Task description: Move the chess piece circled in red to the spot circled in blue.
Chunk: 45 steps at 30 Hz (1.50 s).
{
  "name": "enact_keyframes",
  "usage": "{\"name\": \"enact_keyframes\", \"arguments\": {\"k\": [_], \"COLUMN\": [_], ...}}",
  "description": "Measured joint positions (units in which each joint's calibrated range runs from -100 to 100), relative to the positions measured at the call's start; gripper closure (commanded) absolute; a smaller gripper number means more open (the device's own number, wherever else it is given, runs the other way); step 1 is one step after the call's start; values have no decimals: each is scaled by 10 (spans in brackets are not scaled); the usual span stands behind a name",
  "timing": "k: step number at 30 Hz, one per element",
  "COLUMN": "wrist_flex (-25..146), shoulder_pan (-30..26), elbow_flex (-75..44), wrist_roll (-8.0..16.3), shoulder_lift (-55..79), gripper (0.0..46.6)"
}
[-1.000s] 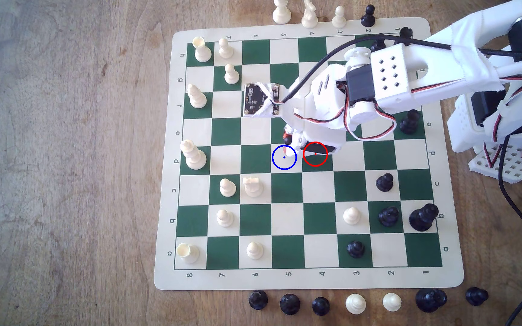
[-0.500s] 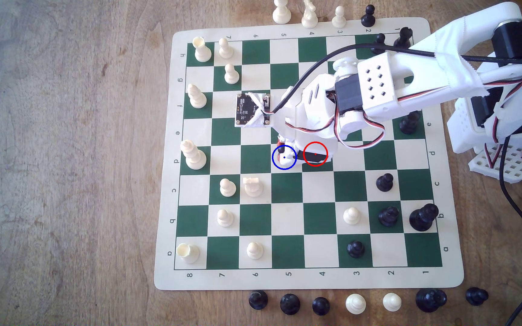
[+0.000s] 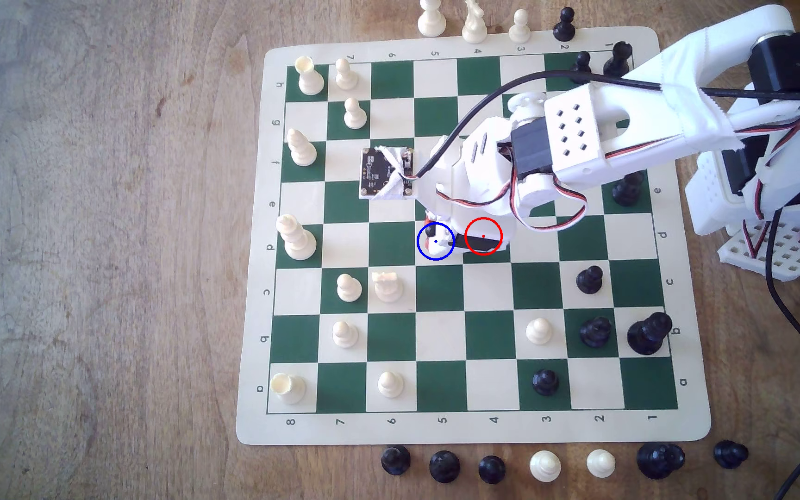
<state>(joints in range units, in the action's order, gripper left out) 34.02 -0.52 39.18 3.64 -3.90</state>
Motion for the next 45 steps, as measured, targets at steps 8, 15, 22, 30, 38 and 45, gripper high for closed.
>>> {"name": "enact_keyframes", "arguments": {"k": [8,15,22,30,38,45], "wrist_flex": [16,26,55,60,76,30], "shoulder_pan": [-3,-3,-3,-7,-6,-6], "elbow_flex": [-6,3,62,169,242,402], "wrist_roll": [-9,-8,-8,-8,-8,-5], "shoulder_lift": [11,3,-76,-209,-329,-499], "gripper": [337,308,296,294,310,325]}}
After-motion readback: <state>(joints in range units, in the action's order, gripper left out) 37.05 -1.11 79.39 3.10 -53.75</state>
